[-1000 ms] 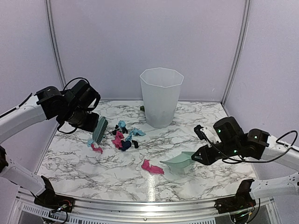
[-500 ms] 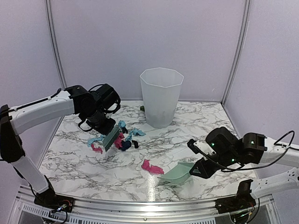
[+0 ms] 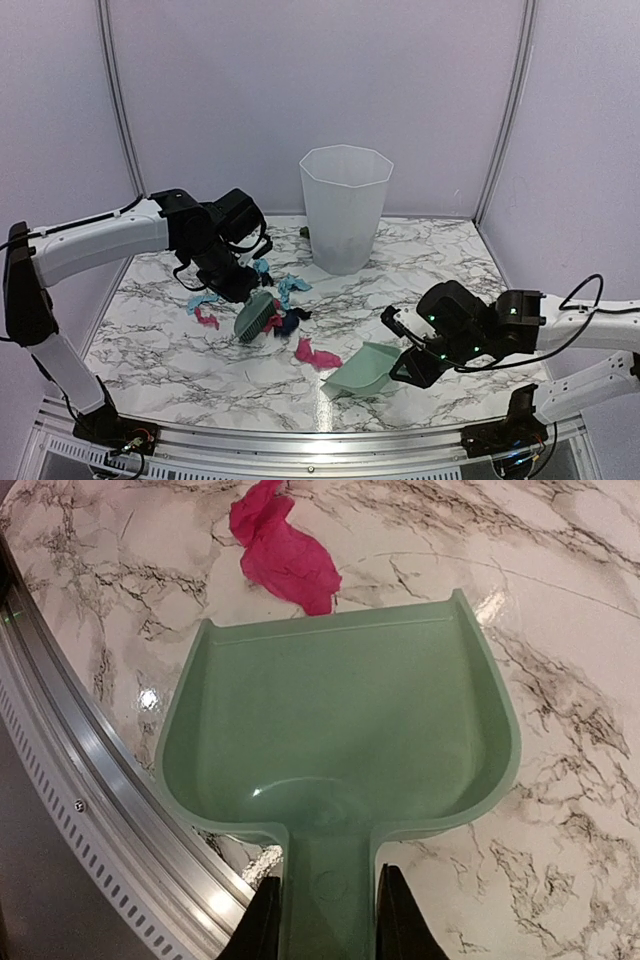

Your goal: Sweep away the paper scraps from the table

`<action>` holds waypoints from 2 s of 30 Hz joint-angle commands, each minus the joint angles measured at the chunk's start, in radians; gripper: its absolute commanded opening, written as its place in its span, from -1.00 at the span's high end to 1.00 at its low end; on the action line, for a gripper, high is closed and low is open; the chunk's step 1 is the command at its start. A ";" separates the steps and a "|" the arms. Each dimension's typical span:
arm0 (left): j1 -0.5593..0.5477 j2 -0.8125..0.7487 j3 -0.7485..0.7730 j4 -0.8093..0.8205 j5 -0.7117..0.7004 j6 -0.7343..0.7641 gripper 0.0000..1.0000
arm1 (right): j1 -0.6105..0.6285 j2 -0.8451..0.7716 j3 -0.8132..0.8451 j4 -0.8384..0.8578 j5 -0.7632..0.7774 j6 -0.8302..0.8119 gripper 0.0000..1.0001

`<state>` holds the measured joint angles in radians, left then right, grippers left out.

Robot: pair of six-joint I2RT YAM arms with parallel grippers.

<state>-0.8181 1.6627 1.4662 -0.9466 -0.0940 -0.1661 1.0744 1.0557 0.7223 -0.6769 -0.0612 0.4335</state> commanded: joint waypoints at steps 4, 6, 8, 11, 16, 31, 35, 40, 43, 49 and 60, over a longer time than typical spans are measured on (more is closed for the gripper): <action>-0.045 -0.106 -0.025 -0.013 0.164 -0.130 1.00 | 0.013 0.087 0.008 0.138 0.000 -0.082 1.00; -0.046 -0.147 -0.007 -0.017 0.153 -0.166 1.00 | 0.013 0.093 0.018 0.154 0.004 -0.098 1.00; -0.046 -0.173 0.009 -0.027 0.132 -0.186 1.00 | 0.013 0.093 0.024 0.168 -0.011 -0.117 1.00; -0.045 -0.185 0.025 -0.057 0.102 -0.194 1.00 | 0.017 0.089 0.033 0.154 -0.024 -0.127 1.00; -0.044 -0.184 0.050 -0.113 -0.012 -0.189 1.00 | 0.057 0.054 0.030 0.098 -0.020 -0.106 1.00; -0.045 -0.023 0.081 -0.076 -0.077 -0.123 1.00 | 0.104 0.093 -0.012 0.181 0.057 -0.026 1.00; -0.044 0.024 0.095 -0.072 -0.081 -0.090 1.00 | 0.183 0.164 0.032 0.160 0.118 -0.051 1.00; -0.044 0.015 0.086 -0.072 -0.080 -0.081 1.00 | 0.228 0.154 0.098 0.069 0.170 -0.049 1.00; -0.044 -0.011 0.074 -0.071 -0.082 -0.081 1.00 | 0.228 0.082 0.106 0.039 0.191 -0.033 1.00; -0.044 -0.033 0.061 -0.078 -0.071 -0.091 1.00 | 0.228 -0.007 0.104 -0.056 0.175 -0.003 1.00; -0.044 -0.057 0.031 -0.081 -0.035 -0.100 1.00 | 0.228 0.028 0.069 -0.012 0.137 -0.010 1.00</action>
<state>-0.8650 1.6520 1.5219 -1.0195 -0.1539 -0.2615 1.2976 1.0672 0.7761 -0.7025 0.0723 0.4335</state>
